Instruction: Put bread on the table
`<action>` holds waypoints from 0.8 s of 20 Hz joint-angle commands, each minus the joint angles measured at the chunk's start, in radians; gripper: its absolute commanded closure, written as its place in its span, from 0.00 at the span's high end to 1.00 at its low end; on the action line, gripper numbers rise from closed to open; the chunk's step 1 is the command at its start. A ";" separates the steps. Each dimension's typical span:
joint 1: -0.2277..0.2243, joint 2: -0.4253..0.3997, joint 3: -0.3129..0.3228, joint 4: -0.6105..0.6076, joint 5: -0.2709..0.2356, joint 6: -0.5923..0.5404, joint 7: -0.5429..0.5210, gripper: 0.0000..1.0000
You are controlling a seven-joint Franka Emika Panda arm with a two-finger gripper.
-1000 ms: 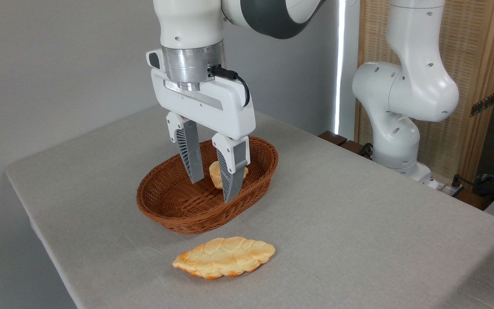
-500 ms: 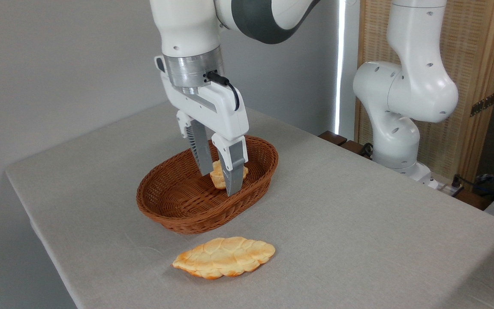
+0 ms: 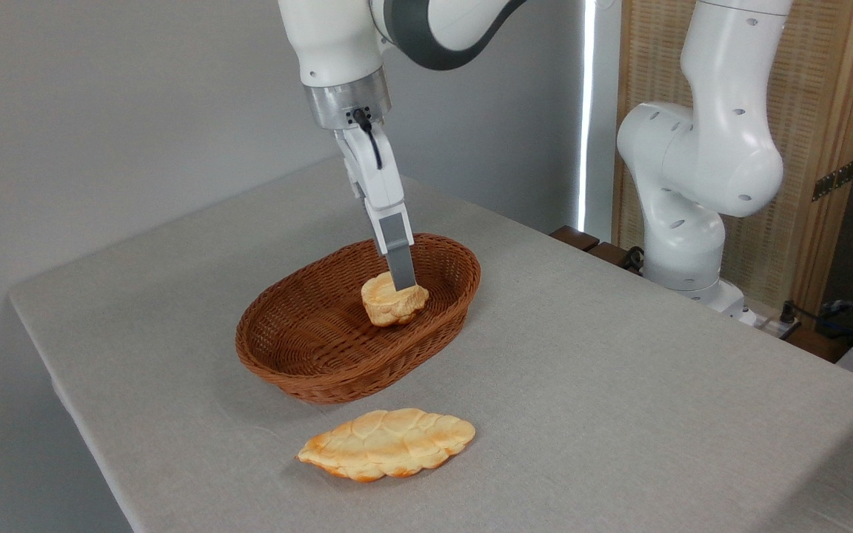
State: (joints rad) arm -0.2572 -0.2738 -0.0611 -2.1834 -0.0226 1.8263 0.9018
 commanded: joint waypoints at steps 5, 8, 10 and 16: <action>-0.042 -0.004 0.009 -0.045 -0.011 -0.006 0.092 1.00; -0.054 0.028 0.006 -0.045 -0.011 0.023 0.091 1.00; -0.059 0.042 0.001 -0.045 -0.010 0.051 0.091 1.00; -0.060 0.068 0.001 -0.049 0.000 0.082 0.092 1.00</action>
State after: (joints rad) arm -0.3122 -0.2122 -0.0640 -2.2273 -0.0226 1.8775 0.9765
